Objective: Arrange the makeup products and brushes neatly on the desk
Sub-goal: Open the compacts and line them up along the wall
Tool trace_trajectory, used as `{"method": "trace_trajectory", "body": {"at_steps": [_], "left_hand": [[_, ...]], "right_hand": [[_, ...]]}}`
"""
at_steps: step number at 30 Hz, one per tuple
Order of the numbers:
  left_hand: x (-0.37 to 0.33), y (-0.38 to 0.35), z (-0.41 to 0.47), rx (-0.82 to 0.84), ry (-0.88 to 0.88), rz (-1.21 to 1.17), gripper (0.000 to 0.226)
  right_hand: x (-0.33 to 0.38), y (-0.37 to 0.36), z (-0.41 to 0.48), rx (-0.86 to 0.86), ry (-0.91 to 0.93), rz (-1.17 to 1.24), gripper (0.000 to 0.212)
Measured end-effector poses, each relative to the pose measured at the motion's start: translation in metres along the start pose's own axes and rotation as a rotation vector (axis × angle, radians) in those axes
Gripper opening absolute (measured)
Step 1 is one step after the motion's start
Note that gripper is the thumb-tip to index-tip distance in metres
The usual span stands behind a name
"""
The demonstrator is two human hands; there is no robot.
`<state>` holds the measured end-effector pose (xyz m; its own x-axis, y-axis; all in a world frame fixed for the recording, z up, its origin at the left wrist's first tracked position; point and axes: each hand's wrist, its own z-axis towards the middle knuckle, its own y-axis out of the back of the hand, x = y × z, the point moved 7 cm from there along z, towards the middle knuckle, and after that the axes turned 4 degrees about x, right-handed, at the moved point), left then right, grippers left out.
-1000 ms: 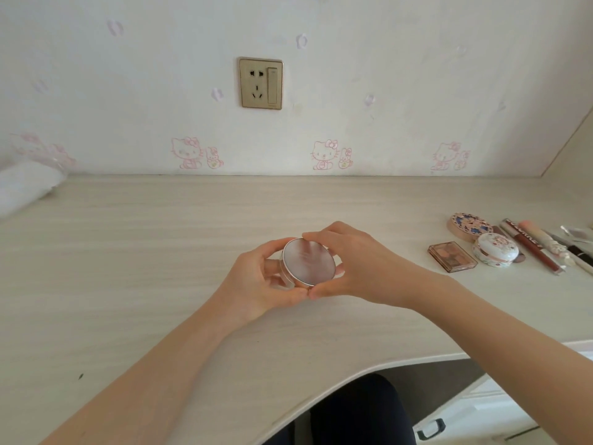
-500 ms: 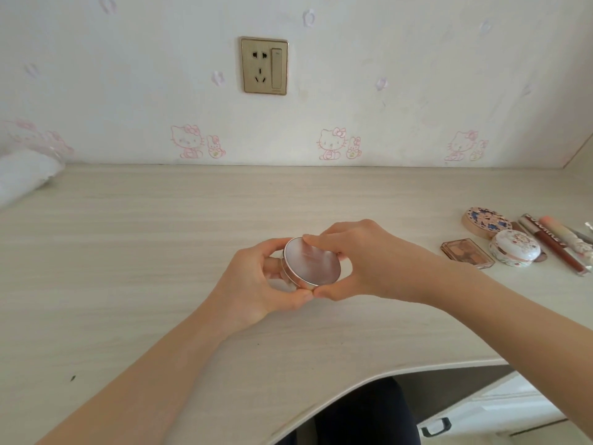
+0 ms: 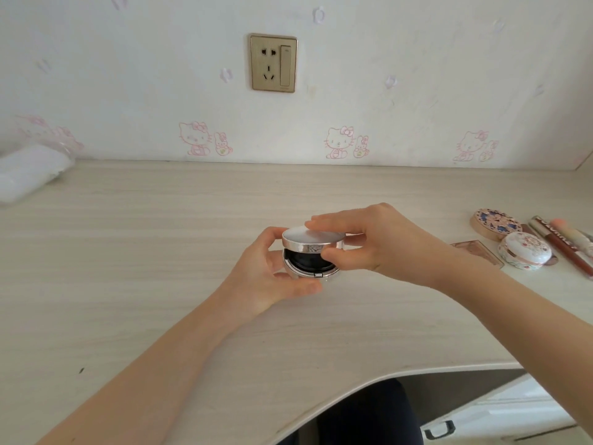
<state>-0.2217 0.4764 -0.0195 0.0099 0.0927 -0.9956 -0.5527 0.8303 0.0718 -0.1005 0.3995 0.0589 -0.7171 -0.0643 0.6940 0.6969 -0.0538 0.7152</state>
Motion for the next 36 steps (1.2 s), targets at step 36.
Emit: {"method": "trace_trajectory", "body": {"at_steps": [36], "left_hand": [[0.007,0.008,0.005,0.039,-0.035,0.883,0.110]], "right_hand": [[-0.023,-0.038,-0.014,-0.042,0.078,-0.217,0.041]]}}
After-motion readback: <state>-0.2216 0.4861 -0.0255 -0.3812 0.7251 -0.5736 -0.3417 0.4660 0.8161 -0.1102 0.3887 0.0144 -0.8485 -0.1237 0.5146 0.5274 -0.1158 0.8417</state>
